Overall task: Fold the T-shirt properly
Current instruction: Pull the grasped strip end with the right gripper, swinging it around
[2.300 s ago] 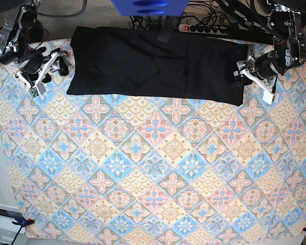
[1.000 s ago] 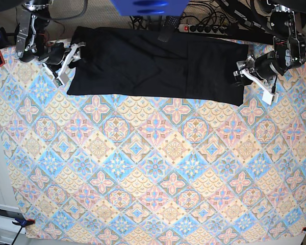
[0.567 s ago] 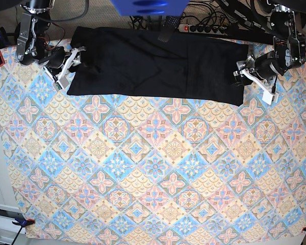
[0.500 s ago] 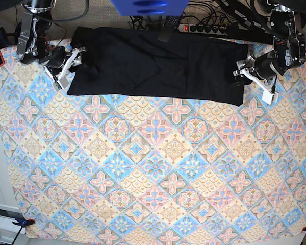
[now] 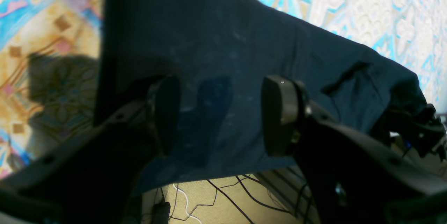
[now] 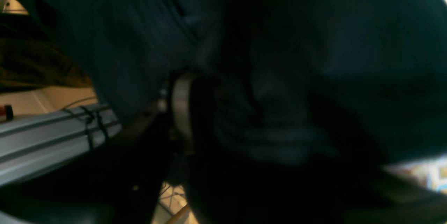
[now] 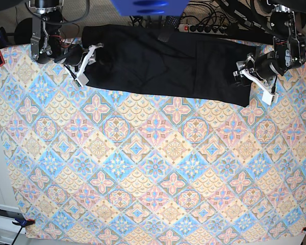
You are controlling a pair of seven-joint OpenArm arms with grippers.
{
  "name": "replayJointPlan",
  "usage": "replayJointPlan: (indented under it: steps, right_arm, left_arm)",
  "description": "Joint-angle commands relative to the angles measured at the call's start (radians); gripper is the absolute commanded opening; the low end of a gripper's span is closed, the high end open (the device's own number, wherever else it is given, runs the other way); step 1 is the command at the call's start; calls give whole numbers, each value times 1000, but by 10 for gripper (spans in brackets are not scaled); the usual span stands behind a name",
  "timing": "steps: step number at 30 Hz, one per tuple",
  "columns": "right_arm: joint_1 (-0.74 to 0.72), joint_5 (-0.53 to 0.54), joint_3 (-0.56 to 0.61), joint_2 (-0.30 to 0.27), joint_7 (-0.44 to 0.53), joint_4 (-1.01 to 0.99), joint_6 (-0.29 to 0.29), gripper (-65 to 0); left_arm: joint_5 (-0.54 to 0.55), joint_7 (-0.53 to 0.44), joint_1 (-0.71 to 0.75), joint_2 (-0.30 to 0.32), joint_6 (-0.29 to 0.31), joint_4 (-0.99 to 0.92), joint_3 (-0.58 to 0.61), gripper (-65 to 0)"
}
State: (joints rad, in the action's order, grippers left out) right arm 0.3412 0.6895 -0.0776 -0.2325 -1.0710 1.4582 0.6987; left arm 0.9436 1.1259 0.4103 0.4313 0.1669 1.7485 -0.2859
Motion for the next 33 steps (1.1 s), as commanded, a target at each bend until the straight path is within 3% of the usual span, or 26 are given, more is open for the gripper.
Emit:
replayJointPlan:
  steps: [1,5,6,15,27,33]
  right_arm:
    - [5,-9,-1,-8,-25,5,-1,-480]
    - [5,-11,-11,-8,-24,5,-1,-639]
    - [5,-11,-11,-8,-24,6,-1,-650]
    - [-73,-14,-187,-14,-31,6,-1,-644]
    - [-268,-18,-232,-166,-21,-121,-1,-648]
    - [-368,-20,-232,-207,5,-196,-1,-648]
  left_arm:
    - [13,-8,-3,14,6,17,-11,-286]
    - [13,-8,-3,14,6,17,-11,-286]
    - [13,-8,-3,14,6,17,-13,-286]
    - [13,-8,-4,18,6,18,-16,-286]
    - [13,-8,-3,16,6,18,-54,-290]
    - [13,-8,-3,13,6,18,-48,-441]
